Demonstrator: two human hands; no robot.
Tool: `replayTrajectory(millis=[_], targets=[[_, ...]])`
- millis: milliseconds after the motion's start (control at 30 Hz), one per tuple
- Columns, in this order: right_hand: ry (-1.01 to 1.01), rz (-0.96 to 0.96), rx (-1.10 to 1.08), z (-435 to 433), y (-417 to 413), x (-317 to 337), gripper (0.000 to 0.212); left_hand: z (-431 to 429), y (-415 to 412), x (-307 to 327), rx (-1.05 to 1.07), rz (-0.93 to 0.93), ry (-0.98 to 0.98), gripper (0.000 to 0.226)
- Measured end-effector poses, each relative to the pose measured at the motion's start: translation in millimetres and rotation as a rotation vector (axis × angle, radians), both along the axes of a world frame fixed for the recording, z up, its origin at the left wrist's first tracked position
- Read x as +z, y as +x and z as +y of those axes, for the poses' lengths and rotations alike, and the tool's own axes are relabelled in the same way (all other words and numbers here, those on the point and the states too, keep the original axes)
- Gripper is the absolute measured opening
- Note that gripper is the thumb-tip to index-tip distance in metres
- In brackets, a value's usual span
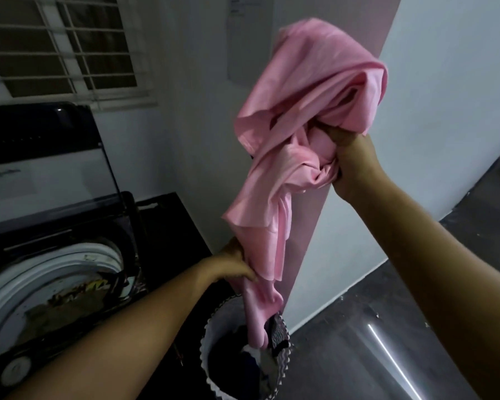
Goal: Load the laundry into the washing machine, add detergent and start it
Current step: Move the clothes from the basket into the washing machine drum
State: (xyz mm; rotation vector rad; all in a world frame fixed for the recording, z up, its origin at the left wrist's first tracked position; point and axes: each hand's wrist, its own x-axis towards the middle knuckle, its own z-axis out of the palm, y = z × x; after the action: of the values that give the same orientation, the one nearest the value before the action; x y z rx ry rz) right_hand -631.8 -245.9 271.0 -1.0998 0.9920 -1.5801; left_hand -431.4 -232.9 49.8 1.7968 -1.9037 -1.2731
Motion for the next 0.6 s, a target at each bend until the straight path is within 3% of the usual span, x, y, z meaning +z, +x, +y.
replayTrajectory(millis=[100, 200, 300, 367, 467, 533, 600], targets=[[-0.017, -0.047, 0.044, 7.9, 6.2, 18.5, 0.054, -10.9, -23.6, -2.8, 0.060, -0.163, -0.025, 0.062], [-0.014, -0.030, 0.030, 13.9, 8.2, 24.7, 0.074, -14.8, -27.7, -8.8, 0.237, 0.074, 0.079, 0.069], [-0.004, -0.038, 0.038, 17.8, 1.8, 22.0, 0.083, -17.0, -20.9, -18.8, 0.355, 0.218, -0.013, 0.028], [0.020, -0.060, 0.054, 20.8, -4.2, 19.2, 0.087, -18.7, -13.6, -22.5, 0.426, 0.318, 0.019, 0.028], [0.044, -0.072, 0.140, 22.0, -11.2, 19.8, 0.077, -13.3, -3.4, -26.9, 0.362, 0.369, -0.002, 0.047], [0.048, -0.123, 0.152, 18.3, -14.7, 24.0, 0.078, -9.4, 3.0, -36.8, 0.358, 0.278, -0.042, 0.037], [0.032, -0.157, 0.159, 18.7, -17.5, 30.0, 0.062, -4.5, 2.9, -39.3, 0.399, 0.270, -0.092, 0.025]])
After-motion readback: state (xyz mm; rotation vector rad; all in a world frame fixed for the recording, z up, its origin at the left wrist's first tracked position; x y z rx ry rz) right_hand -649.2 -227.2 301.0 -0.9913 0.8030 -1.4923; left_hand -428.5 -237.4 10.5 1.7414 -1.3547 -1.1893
